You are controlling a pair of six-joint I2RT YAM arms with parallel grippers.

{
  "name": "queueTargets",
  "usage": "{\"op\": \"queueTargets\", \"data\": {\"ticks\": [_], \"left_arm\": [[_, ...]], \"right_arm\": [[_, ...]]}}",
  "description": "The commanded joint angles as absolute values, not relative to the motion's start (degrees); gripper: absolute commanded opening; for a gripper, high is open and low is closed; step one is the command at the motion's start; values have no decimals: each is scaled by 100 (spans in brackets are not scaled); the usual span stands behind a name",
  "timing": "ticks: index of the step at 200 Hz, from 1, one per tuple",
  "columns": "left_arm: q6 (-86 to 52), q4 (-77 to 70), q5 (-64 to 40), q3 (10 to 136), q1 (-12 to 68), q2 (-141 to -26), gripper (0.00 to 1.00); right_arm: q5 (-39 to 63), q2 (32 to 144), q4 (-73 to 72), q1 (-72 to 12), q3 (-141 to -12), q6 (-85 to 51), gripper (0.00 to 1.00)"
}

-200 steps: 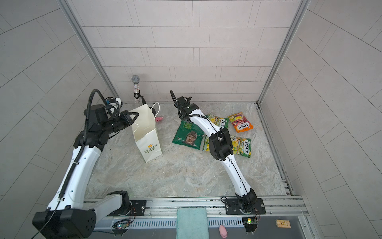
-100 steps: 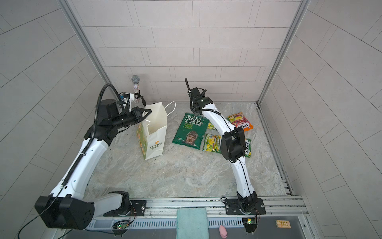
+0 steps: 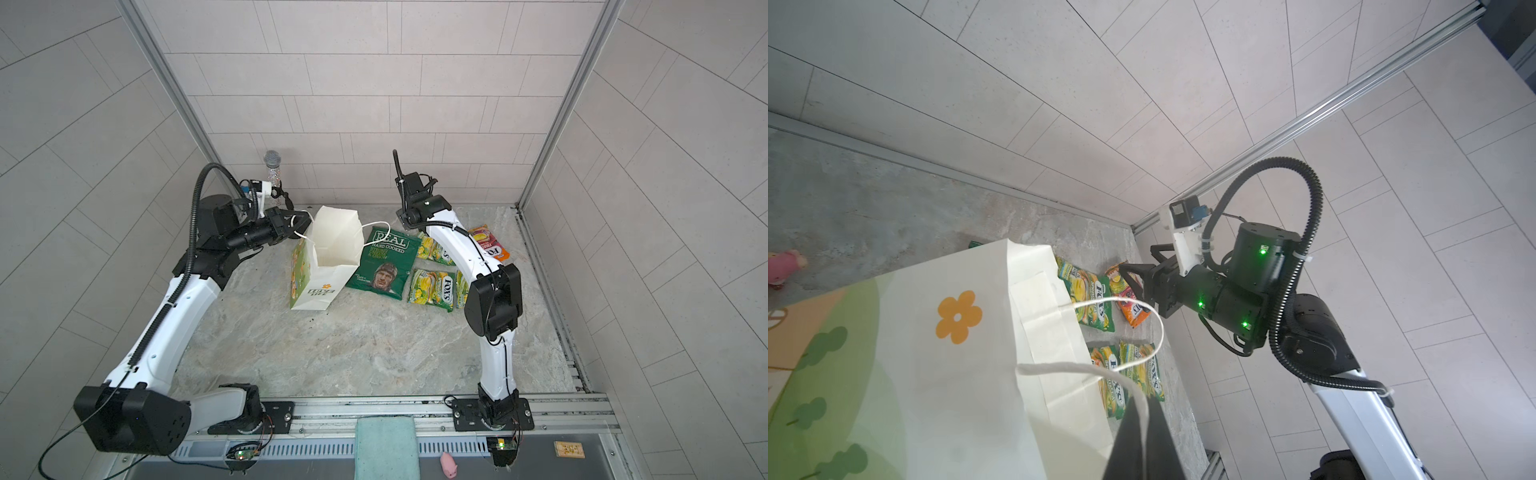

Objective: Take the snacks out of the paper bag
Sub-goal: Place the snack at the top-center of the table, then place the paper bag at the middle-left of the table.

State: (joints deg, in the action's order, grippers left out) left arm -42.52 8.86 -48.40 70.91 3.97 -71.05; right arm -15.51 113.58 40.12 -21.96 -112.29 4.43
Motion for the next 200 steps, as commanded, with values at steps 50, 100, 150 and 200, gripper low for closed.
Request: {"op": "queueTargets", "data": {"ticks": [50, 100, 150, 200], "left_arm": [[-4311, 892, -4660, 7135, 449, -7011, 0], [-3838, 1450, -3866, 7157, 217, -7118, 0], [-3668, 1487, -3630, 7206, -153, -7396, 0], [-3334, 1680, -3685, 7378, -588, -7532, 26]], "right_arm": [[-1508, 10853, 3930, -2085, -10934, 311, 77], [-1433, 10642, 3933, -1966, -10817, 270, 77], [-1346, 10528, 3937, -1852, -10729, 244, 77], [-1220, 10437, 3930, -1803, -10728, 135, 77]]}}
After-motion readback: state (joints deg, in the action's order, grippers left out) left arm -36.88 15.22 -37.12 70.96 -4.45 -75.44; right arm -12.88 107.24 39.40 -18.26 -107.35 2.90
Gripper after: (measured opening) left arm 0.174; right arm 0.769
